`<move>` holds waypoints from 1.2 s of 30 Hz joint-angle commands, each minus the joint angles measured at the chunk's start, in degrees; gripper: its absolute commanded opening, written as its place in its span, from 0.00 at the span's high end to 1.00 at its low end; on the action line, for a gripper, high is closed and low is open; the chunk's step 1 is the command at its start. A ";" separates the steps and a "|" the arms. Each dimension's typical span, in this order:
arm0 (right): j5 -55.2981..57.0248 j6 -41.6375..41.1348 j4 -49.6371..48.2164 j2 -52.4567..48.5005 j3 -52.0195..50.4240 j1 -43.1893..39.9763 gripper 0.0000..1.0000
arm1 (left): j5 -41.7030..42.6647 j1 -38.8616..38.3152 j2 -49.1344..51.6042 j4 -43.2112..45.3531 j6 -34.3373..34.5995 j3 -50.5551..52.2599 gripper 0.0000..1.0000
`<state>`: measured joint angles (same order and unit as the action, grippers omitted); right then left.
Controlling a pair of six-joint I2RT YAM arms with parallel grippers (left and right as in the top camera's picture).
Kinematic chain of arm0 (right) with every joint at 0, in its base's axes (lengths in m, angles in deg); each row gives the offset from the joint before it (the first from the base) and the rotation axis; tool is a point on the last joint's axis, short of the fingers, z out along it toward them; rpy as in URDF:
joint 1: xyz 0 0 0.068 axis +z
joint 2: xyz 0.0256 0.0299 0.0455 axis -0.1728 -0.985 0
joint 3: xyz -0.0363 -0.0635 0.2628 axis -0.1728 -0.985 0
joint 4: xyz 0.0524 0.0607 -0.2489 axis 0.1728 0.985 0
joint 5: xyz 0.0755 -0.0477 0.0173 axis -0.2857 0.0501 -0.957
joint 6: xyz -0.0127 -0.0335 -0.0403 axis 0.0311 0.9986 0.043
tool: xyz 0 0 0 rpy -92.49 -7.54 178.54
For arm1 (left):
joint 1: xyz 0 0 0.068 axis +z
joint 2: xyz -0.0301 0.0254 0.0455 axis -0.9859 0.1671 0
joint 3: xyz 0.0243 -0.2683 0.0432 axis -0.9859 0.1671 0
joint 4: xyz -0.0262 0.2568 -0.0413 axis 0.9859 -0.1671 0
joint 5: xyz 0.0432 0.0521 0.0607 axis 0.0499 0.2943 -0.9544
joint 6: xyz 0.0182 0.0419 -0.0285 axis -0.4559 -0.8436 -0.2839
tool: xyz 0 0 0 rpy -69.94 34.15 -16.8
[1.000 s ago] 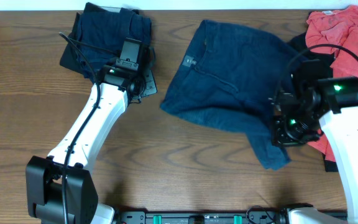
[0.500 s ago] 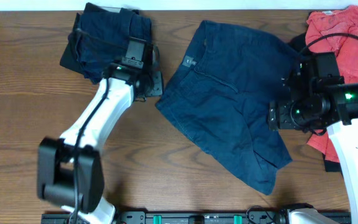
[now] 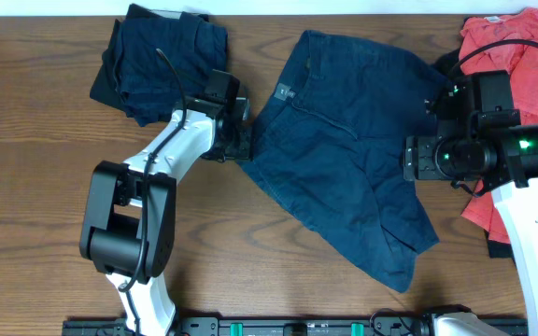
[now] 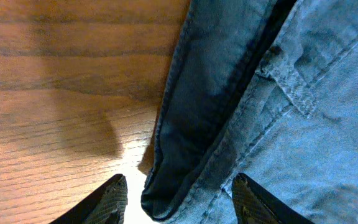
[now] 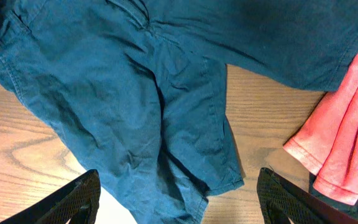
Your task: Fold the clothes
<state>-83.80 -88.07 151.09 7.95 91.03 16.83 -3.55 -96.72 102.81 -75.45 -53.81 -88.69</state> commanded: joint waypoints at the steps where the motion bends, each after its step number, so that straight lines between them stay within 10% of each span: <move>1: 0.37 0.00 -0.87 -0.74 1.14 -0.48 0.22 | 2.58 -0.15 1.62 -0.98 -1.18 -0.20 0.43; 6: 0.37 0.04 -2.43 -1.66 1.14 -0.48 0.23 | 4.63 -0.13 3.37 -2.80 -1.14 -0.20 0.43; 10: 0.26 1.18 -3.28 -2.29 1.11 -0.42 0.25 | 4.61 -0.07 3.39 -3.50 0.02 -0.22 0.94; 20: -7.15 3.21 -10.34 -6.95 1.11 -0.09 0.34 | 4.63 4.46 3.26 -13.38 14.88 -0.22 0.94; 34: -10.32 4.63 -23.32 -22.05 1.11 1.07 0.26 | 4.37 11.58 -5.38 -20.79 14.29 -0.22 0.94; 36: -13.60 7.58 -25.64 -24.57 1.11 1.07 0.19 | 4.39 11.54 -7.61 -21.00 13.94 -0.22 0.70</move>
<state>-92.85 -84.18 126.74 -14.10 91.18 17.48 1.23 -85.40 99.09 -95.98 -40.08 -88.69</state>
